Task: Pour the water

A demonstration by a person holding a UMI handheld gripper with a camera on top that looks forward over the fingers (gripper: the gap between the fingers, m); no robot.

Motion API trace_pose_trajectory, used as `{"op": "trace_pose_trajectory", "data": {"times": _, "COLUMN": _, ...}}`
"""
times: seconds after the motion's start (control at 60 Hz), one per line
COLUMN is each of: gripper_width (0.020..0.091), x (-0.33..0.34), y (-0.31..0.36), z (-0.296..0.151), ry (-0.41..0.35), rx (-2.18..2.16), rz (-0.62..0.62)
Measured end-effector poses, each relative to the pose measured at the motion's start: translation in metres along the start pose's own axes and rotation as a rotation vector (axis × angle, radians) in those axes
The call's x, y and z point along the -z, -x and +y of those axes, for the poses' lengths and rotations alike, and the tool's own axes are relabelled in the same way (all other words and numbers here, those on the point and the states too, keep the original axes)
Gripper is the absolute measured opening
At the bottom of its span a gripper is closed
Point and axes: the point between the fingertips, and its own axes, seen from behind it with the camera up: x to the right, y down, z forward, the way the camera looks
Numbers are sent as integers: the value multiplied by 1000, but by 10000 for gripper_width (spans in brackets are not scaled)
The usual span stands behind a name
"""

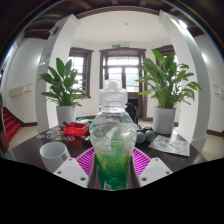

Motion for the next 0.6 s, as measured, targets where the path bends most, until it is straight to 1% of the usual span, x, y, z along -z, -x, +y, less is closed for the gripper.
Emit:
{"op": "trace_pose_trajectory", "data": {"times": 0.033, "gripper_width": 549, "x": 5, "y": -2, "z": 3, "ry": 21, "rx": -4, "rz": 10}}
{"op": "trace_pose_trajectory", "data": {"times": 0.05, "gripper_width": 575, "x": 6, "y": -2, "z": 6, "ry": 38, "rx": -8, "rz": 16}}
{"op": "trace_pose_trajectory", "data": {"times": 0.083, "gripper_width": 658, "x": 10, "y": -4, "z": 12, "ry": 73, "rx": -15, "rz": 28}}
{"op": "trace_pose_trajectory", "data": {"times": 0.1, "gripper_width": 733, "x": 12, "y": -4, "z": 14, "ry": 86, "rx": -21, "rz": 33}}
{"op": "trace_pose_trajectory", "data": {"times": 0.133, "gripper_width": 825, "x": 17, "y": -3, "z": 17, "ry": 100, "rx": -33, "rz": 37}}
{"op": "trace_pose_trajectory", "data": {"times": 0.15, "gripper_width": 832, "x": 20, "y": -3, "z": 18, "ry": 104, "rx": -38, "rz": 39}}
{"op": "trace_pose_trajectory", "data": {"times": 0.183, "gripper_width": 873, "x": 29, "y": -4, "z": 20, "ry": 116, "rx": -44, "rz": 49}}
{"op": "trace_pose_trajectory", "data": {"times": 0.35, "gripper_width": 871, "x": 92, "y": -8, "z": 18, "ry": 147, "rx": -75, "rz": 134}}
{"op": "trace_pose_trajectory", "data": {"times": 0.467, "gripper_width": 868, "x": 136, "y": -4, "z": 11, "ry": 200, "rx": -73, "rz": 185}}
{"op": "trace_pose_trajectory", "data": {"times": 0.533, "gripper_width": 868, "x": 158, "y": 2, "z": -1, "ry": 204, "rx": -73, "rz": 204}}
{"op": "trace_pose_trajectory", "data": {"times": 0.6, "gripper_width": 868, "x": 175, "y": 9, "z": -15, "ry": 191, "rx": -50, "rz": 213}}
